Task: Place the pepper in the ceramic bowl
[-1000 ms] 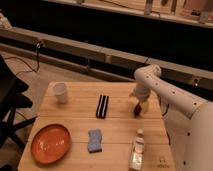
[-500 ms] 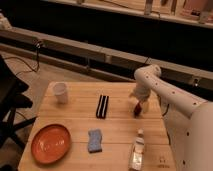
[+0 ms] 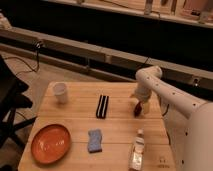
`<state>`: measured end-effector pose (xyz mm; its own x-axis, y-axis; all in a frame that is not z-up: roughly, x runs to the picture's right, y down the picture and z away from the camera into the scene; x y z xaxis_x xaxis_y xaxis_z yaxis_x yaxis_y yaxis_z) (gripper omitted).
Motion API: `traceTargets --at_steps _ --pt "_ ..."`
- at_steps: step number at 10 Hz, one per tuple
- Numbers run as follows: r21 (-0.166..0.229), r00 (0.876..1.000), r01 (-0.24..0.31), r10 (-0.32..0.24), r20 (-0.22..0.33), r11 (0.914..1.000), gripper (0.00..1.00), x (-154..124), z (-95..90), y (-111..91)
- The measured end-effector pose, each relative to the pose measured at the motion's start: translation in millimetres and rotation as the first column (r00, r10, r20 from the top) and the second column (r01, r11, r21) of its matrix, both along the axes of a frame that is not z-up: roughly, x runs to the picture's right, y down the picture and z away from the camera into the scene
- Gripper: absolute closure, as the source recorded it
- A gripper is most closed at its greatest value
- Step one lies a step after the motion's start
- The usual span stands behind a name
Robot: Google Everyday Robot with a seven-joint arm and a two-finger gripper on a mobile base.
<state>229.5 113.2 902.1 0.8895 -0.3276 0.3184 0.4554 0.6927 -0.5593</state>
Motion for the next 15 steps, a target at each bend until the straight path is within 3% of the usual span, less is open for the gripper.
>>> traceTargets --at_steps 6,7,13,15 --pt "-0.024 1.0 -0.014 0.014 -0.018 0.9996 0.2 10.0 11.3 10.4" --pt "-0.027 1.0 -0.014 0.013 -0.021 0.9995 0.25 10.4 12.1 12.0" --pt "-0.009 0.999 -0.016 0.016 -0.034 0.9998 0.92 8.5 8.3 10.9" --pt "0.026 0.999 0.02 -0.019 -0.035 0.9995 1.0 -1.1 -4.5 3.2"
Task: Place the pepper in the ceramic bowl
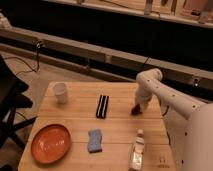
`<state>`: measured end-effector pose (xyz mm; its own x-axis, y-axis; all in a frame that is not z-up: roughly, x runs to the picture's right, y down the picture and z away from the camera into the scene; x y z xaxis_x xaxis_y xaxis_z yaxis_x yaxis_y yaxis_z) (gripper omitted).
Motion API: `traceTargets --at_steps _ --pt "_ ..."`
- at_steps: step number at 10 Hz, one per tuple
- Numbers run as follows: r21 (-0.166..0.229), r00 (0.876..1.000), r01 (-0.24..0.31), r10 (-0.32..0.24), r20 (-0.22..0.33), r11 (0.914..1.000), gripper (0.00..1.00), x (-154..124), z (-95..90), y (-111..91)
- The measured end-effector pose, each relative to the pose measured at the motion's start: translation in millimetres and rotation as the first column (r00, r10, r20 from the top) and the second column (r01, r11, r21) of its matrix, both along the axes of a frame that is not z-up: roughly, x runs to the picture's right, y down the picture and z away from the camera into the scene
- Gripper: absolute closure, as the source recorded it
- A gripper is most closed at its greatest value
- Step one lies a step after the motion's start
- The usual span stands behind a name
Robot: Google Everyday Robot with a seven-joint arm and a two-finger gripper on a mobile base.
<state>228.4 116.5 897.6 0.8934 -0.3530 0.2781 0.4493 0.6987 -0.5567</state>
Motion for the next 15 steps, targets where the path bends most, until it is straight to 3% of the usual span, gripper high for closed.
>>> traceTargets --at_steps 2,6,8,11,15 --pt "0.058 0.999 0.044 -0.046 0.028 0.9973 1.0 -27.2 -22.5 -15.9" --pt "0.15 0.99 0.07 -0.087 0.109 0.9862 0.96 -54.4 -65.7 -38.5" --pt "0.121 0.99 0.079 -0.093 0.11 0.9895 1.0 -62.6 -71.4 -47.6" --pt "0.107 0.981 0.12 -0.134 0.138 0.987 1.0 -78.5 -63.3 -30.0" --pt "0.099 0.973 0.149 -0.164 0.163 0.9838 1.0 -99.2 -86.0 -40.1"
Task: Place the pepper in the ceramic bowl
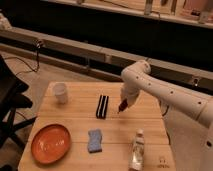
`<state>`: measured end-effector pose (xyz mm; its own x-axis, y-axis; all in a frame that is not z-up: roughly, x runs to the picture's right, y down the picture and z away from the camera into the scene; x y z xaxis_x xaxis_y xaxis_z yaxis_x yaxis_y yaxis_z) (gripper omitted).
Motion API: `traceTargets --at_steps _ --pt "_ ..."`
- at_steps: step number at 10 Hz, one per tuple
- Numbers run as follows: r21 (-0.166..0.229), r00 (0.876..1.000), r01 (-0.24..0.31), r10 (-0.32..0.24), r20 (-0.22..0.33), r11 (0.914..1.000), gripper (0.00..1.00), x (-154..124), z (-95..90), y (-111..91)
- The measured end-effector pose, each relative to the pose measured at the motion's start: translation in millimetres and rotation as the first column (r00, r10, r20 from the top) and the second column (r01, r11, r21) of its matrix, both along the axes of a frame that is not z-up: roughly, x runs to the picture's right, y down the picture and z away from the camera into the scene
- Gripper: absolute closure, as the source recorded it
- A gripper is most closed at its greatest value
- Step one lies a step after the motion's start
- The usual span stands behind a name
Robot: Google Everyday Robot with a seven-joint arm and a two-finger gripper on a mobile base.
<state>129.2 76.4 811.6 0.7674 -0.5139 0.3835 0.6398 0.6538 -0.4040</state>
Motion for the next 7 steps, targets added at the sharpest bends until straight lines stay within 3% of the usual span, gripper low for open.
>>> traceTargets --at_steps 3,5,7 --pt "-0.014 0.998 0.056 -0.056 0.036 0.9983 1.0 -22.3 6.0 14.7" --pt "-0.013 0.997 0.059 -0.059 0.041 0.9982 1.0 -26.9 -6.1 8.8" --pt "-0.016 0.992 0.103 -0.102 0.068 0.9945 1.0 -42.4 -16.1 7.2"
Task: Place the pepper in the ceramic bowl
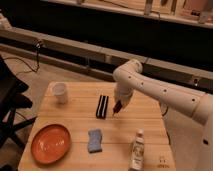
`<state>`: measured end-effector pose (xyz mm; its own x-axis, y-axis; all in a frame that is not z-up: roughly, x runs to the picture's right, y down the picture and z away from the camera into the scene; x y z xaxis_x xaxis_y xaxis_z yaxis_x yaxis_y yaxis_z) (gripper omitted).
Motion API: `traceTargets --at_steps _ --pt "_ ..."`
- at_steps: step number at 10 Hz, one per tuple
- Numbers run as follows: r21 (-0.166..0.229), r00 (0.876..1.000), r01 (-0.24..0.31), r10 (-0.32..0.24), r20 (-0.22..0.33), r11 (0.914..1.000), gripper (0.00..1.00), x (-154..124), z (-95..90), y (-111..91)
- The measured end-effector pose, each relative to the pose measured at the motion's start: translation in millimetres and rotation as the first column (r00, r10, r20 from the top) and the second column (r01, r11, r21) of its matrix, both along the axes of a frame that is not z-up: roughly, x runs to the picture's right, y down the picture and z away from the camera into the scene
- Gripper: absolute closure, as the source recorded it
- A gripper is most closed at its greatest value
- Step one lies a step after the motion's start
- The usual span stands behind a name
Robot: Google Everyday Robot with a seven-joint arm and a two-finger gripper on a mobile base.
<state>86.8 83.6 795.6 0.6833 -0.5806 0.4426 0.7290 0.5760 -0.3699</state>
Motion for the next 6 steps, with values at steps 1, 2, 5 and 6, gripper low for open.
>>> traceTargets --at_steps 1,2,5,6 --pt "-0.005 1.0 0.015 -0.015 0.01 0.9999 1.0 -7.1 0.9 4.4" --pt "-0.002 0.999 0.03 -0.03 0.019 0.9995 1.0 -13.5 1.2 6.8" --pt "0.007 0.998 0.053 -0.053 0.041 0.9986 1.0 -27.5 -8.2 4.9" --pt "0.007 0.997 0.062 -0.062 0.046 0.9981 1.0 -32.0 -10.1 4.8"
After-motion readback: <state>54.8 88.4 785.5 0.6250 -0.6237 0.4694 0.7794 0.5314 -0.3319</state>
